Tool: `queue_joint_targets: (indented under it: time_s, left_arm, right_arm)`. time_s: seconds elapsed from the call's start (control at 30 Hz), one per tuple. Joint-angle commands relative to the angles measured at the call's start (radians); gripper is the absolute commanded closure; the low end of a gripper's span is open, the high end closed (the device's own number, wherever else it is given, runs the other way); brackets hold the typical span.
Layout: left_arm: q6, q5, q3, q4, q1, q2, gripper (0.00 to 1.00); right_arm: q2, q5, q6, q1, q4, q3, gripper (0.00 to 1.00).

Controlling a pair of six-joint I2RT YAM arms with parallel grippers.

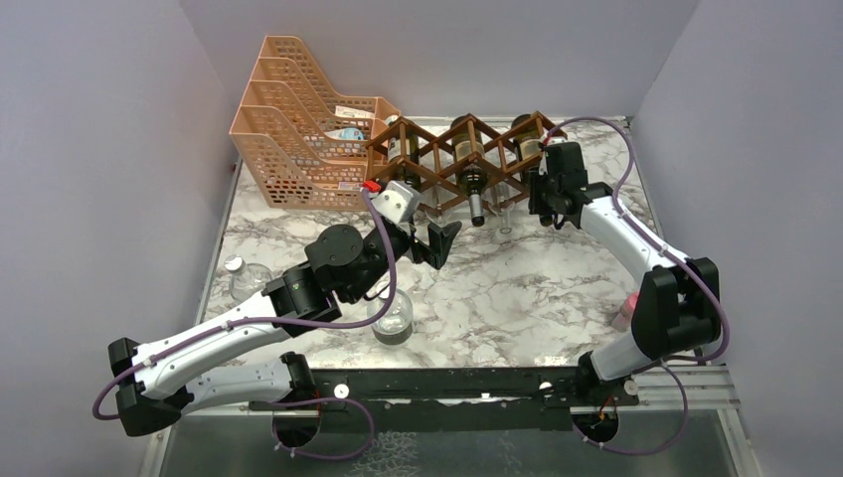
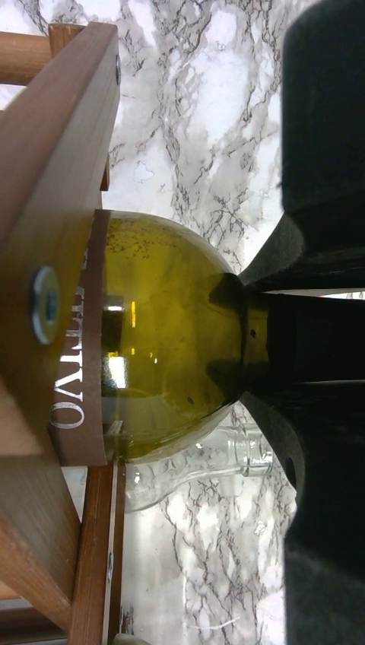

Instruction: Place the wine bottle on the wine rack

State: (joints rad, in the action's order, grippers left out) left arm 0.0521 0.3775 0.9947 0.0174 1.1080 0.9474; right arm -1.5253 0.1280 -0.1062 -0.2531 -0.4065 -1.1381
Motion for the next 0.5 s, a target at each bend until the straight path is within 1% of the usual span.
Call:
queue_joint_targets:
  time_s: [0.0,0.07,0.23,0.37,0.47]
  left_arm:
    - [0.013,-0.011,0.028,0.009,-0.001,-0.01,0.01]
    - [0.012,-0.011,0.03,0.01,-0.001,-0.007,0.01]
    - [0.014,-0.011,0.03,0.01,-0.001,-0.006,0.01]
    - [0.014,-0.009,0.031,0.009,-0.001,-0.007,0.01]
    - [0.015,-0.008,0.029,0.008,-0.001,-0.007,0.01]
  right_arm:
    - [0.0,0.002,0.05,-0.009,0.155,-0.043,0.69]
    - [-0.01,0.009,0.057,-0.009,0.164,-0.047,0.66]
    - [-0.041,0.04,0.086,-0.009,0.172,-0.074,0.66]
    - [-0.056,0.054,0.106,-0.009,0.18,-0.084,0.63]
    - [-0.058,0.059,0.112,-0.009,0.191,-0.083,0.57]
